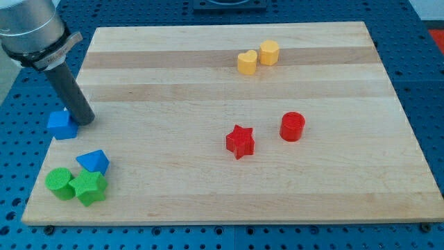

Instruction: Push the blue cube into green blocks and blue triangle

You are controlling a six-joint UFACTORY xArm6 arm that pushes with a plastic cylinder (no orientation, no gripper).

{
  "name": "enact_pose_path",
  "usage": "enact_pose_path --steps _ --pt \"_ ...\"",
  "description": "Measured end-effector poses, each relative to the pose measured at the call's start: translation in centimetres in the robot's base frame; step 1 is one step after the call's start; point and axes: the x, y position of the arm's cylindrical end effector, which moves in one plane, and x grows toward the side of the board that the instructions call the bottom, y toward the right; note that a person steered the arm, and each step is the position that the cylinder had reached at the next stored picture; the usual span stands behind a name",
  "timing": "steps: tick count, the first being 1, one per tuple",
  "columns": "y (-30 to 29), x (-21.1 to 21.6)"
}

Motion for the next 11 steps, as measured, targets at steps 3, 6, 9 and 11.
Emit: enact_pose_path --steps 3,6,9,11 --pt "-5.3 -2.0" --pt "-4.6 5.5" --pt "-3.2 6.2" --pt "-2.8 4.1"
